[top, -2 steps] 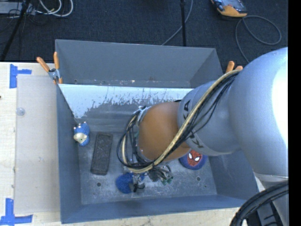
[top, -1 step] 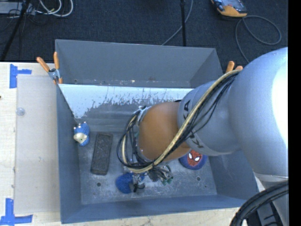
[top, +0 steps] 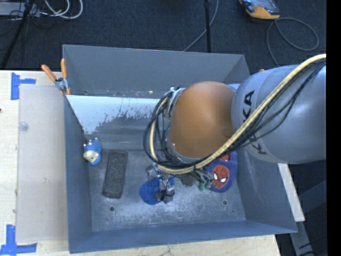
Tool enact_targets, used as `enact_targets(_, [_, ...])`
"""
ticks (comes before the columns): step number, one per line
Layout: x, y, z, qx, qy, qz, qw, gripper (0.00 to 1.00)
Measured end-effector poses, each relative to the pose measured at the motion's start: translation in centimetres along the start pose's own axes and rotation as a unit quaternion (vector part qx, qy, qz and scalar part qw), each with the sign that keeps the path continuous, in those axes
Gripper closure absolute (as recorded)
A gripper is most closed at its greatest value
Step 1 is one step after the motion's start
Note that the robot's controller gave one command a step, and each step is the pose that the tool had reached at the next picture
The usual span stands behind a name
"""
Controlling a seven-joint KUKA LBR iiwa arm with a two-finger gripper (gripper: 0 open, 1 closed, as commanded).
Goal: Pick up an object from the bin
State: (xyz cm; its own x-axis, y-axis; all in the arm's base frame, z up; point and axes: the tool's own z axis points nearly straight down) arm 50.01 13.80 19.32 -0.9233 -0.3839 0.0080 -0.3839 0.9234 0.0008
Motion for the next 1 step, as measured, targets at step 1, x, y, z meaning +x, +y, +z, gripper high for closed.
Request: enact_targets(1, [0.01,-0.01,0.0,0.0,0.0001,0.0,1.0,1.0])
